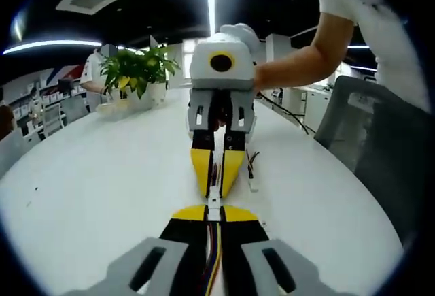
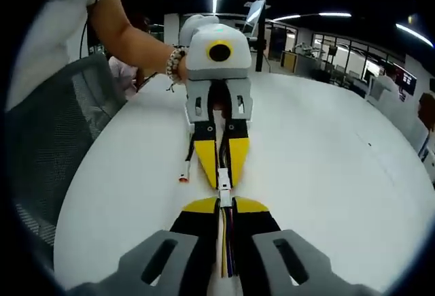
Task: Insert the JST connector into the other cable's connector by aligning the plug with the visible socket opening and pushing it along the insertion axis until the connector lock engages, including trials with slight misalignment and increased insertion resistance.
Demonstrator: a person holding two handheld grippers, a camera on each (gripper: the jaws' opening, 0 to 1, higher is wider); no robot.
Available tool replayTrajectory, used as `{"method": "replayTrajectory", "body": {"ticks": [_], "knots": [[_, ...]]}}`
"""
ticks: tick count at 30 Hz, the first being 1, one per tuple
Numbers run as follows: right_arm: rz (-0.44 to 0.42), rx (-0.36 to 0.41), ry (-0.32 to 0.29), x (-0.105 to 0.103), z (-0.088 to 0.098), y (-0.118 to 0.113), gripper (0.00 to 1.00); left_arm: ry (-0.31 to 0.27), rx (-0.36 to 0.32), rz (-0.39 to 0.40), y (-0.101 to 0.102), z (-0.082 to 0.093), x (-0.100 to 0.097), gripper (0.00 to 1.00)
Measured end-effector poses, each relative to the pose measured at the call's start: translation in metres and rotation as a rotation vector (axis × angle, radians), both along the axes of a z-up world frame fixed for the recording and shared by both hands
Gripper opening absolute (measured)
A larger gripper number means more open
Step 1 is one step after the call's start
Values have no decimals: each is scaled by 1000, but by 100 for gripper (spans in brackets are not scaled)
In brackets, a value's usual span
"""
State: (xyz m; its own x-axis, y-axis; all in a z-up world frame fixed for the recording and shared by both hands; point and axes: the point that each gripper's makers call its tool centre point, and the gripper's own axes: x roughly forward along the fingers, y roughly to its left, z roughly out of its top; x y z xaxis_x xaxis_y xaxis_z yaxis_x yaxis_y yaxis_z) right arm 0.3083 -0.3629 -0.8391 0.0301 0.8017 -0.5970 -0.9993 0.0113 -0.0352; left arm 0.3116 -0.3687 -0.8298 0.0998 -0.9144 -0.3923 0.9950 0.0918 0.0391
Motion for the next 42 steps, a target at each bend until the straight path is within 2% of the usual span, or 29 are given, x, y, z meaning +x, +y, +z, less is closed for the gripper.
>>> {"method": "replayTrajectory", "body": {"ticks": [13,31,33,37,41,42], "knots": [[25,-8,-2,-1,-2,3,4,-12,25,-22,5,-5,3,0],[41,2,13,-2,-1,8,4,6,10,-34,3,-4,3,0],[50,-14,-5,-2,-3,8,4,-12,29,-39,3,-7,4,0],[41,-7,10,0,-2,7,4,-2,22,-40,4,-7,6,0],[36,-10,8,1,-4,8,5,-5,27,-34,3,-7,7,0],[29,-21,1,3,-6,8,9,-4,33,-34,2,-9,7,0]]}}
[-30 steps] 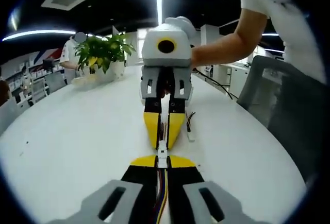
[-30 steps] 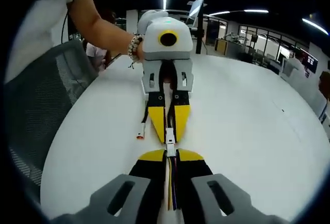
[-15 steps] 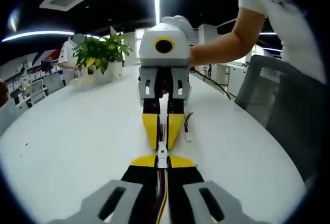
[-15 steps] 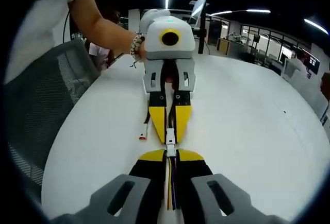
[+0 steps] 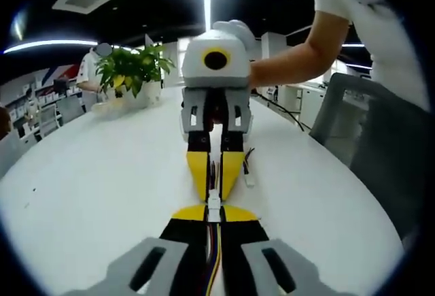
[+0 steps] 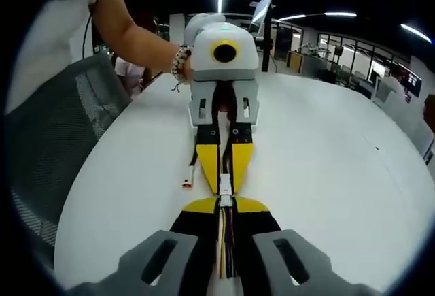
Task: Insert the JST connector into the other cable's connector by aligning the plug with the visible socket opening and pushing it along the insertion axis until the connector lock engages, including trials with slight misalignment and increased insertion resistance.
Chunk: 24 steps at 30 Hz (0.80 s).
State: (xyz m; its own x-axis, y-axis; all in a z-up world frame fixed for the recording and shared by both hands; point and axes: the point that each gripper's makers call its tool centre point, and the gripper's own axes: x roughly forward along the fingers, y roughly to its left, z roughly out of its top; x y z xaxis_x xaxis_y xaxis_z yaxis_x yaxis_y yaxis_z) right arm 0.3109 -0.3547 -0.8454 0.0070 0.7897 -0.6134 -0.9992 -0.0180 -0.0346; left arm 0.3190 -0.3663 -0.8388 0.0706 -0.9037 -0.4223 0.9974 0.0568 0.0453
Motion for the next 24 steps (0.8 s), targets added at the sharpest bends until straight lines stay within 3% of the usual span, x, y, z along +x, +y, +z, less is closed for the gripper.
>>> {"method": "replayTrajectory", "body": {"ticks": [2,4,12,14,24], "knots": [[-38,-24,17,2,-5,-3,30,0,11,0,0,-2,-1,0],[-43,-29,18,3,-6,-5,37,-2,18,-3,0,-3,-3,0],[-79,3,44,5,2,-14,14,-4,6,12,7,2,1,0],[-74,16,27,5,5,-12,7,-2,-6,13,7,5,1,0],[-37,12,3,0,5,-7,2,-7,-13,9,6,8,-1,0]]}}
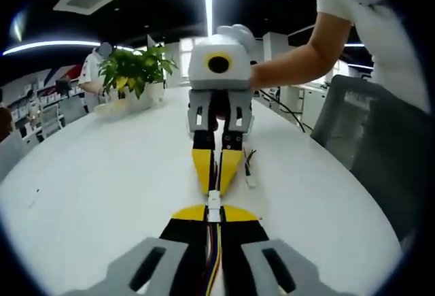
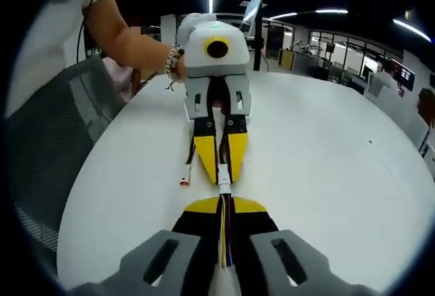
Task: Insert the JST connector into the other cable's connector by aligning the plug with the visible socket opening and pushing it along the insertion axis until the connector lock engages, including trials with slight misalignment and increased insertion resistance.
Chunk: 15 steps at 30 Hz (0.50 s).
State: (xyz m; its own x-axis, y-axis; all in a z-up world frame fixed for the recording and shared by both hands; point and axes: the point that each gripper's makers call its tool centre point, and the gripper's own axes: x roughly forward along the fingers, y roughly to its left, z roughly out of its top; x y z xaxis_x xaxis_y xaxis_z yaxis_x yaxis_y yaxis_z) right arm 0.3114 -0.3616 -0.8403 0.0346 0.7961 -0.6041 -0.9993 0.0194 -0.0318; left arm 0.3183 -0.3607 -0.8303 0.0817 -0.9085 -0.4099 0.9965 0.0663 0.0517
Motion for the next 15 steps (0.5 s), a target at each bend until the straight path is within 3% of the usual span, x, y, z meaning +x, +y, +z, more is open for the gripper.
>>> {"method": "replayTrajectory", "body": {"ticks": [3,5,7,11,14,15], "knots": [[1,4,-5,1,1,1,1,-1,-2,6,0,1,1,0],[-3,33,22,-1,6,5,1,31,-60,5,-5,10,-1,0],[3,19,-11,1,5,4,1,12,-38,11,-5,8,1,0],[5,25,-6,1,6,3,1,24,-41,30,-7,9,2,3],[4,16,-16,2,5,1,1,52,-28,87,-3,7,8,33],[2,15,-16,2,5,0,1,46,-27,88,-2,7,9,38]]}}
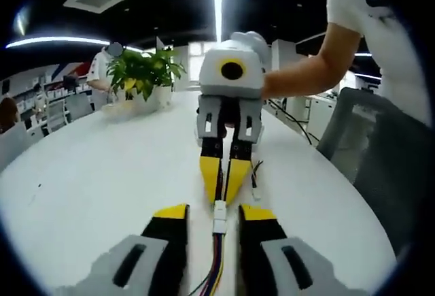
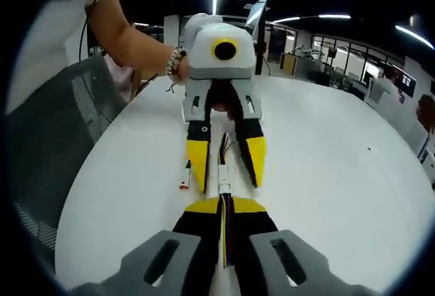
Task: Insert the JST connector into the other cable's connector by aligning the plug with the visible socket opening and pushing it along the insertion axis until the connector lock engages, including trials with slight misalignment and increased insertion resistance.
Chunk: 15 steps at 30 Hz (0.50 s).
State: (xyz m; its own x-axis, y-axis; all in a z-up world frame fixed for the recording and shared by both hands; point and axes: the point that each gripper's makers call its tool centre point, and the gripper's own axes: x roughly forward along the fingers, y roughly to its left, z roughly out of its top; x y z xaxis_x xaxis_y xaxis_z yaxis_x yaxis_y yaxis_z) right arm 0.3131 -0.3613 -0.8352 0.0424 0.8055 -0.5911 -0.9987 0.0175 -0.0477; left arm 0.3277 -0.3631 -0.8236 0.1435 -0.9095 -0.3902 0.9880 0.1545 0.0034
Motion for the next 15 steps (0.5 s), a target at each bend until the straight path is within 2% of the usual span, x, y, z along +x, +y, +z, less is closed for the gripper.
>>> {"method": "replayTrajectory", "body": {"ticks": [1,4,7,10,11,15], "knots": [[-6,1,3,0,0,-1,1,-7,1,-5,3,0,0,36],[-18,3,1,2,2,-5,1,10,1,-12,10,1,-3,20],[-19,5,2,0,4,-5,1,-16,8,-20,13,3,-7,11],[-22,12,1,0,6,-4,1,-7,-1,-25,12,5,-9,7],[-22,12,-3,0,6,-3,1,-14,-4,-33,11,5,-10,1],[-7,8,-6,-3,6,1,1,-52,-5,-57,5,8,-14,0]]}}
